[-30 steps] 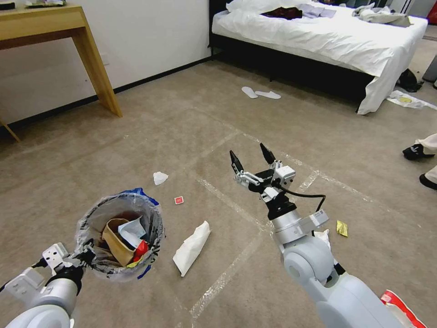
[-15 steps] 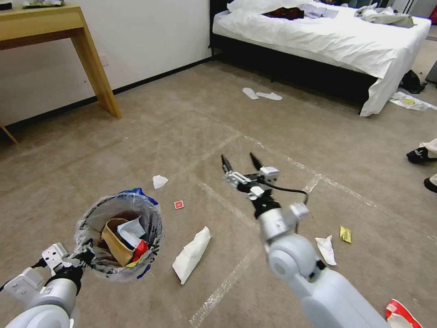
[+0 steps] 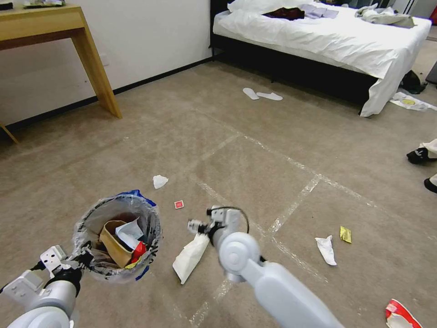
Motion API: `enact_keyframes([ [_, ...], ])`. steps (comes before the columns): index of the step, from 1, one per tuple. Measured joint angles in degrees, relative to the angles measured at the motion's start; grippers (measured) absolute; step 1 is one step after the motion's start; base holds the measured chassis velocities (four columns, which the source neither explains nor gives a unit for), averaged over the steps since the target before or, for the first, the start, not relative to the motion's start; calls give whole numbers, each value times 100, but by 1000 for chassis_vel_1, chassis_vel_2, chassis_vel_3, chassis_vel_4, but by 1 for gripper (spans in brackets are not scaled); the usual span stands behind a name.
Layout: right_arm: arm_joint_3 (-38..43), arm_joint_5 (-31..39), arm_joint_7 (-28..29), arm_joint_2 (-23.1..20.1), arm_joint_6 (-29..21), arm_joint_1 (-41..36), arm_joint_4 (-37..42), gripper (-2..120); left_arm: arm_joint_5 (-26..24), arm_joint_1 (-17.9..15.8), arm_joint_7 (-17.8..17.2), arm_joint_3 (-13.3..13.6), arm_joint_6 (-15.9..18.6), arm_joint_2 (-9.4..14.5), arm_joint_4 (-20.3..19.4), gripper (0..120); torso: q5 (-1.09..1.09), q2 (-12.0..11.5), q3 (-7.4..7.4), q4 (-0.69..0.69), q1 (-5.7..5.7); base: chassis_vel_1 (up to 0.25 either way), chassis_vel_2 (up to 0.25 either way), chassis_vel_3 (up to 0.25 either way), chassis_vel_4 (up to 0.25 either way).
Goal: Pick up the trash bin and place the garbage on the floor into it.
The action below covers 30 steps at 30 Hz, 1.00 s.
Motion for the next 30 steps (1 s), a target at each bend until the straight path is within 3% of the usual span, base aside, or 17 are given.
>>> enact_keyframes([
  [9,-196,225,113,516,-122,11,-1162,100,-2,68,11,-54,-20,-15,-40,1,0,0,0,0,0,0,0,0,0],
  [20,-89,-519,-516,1311,180,198,-2599,100,-13,132,23,-68,-38,-5,-48,1,1,0,0,0,0,0,0,0,0],
  [30,5,-916,-1126,1384,562,523,-3641,100,-35,158,25,-88,-41,23,-53,1,1,0,0,0,0,0,0,0,0],
])
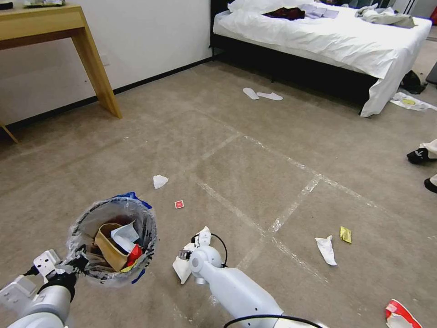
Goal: Pick up the trash bin and place the garbage on the floor into it.
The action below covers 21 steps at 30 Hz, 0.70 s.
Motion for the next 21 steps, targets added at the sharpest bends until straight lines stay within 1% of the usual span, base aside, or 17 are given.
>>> enact_keyframes([
  [15,-61,-242,-728,-18,369,148,-755,100,-18,54,10,22,0,4,-91,1,0,0,0,0,0,0,0,0,0],
  [21,-133,-332,-1181,-21,515,187,-947,100,-25,91,65,25,-2,1,-149,1,1,0,0,0,0,0,0,0,0],
])
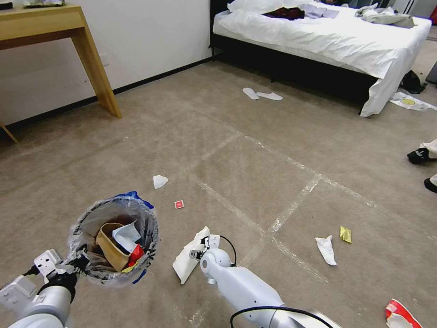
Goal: Pick up the trash bin and place the garbage on the floor into it.
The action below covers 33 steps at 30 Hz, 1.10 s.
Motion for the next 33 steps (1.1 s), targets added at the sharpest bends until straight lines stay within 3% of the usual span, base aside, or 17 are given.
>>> enact_keyframes([
  [24,-437,-349,-1567,-2,688,-19,-630,100,30,113,26,51,-27,-67,-128,1,0,0,0,0,0,0,0,0,0],
  [33,-568,-522,-1686,-2,840,-25,-857,100,54,168,95,63,-76,-108,-127,1,0,0,0,0,0,0,0,0,0],
])
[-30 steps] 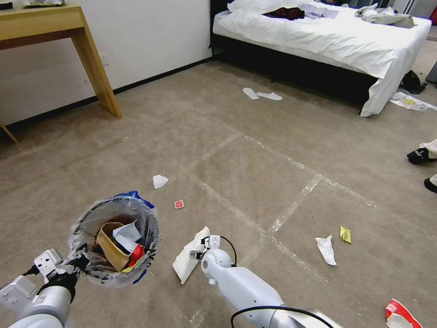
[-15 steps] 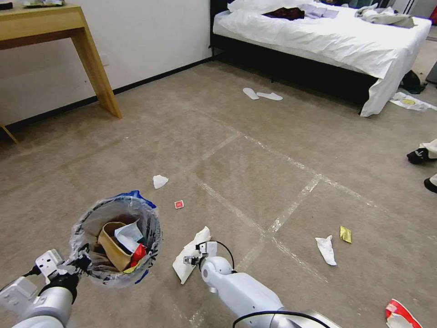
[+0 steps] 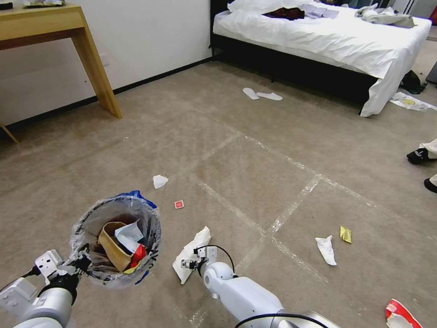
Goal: Pick up the trash bin and place the garbage on the floor into it.
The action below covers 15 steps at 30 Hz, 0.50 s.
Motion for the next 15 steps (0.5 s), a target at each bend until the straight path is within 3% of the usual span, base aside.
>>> enact_keyframes([
  [7,-43,-99,-153,1,60,4,-122,92,7,40,5,-6,-5,4,-37,1,1,0,0,0,0,0,0,0,0],
  [10,-84,-157,-292,0,122,-13,-177,76,7,78,8,-15,-11,6,-42,1,0,0,0,0,0,0,0,0,0],
  [15,-112,-213,-337,0,130,-28,-195,60,17,88,19,-20,-34,-2,-25,1,0,0,0,0,0,0,0,0,0],
])
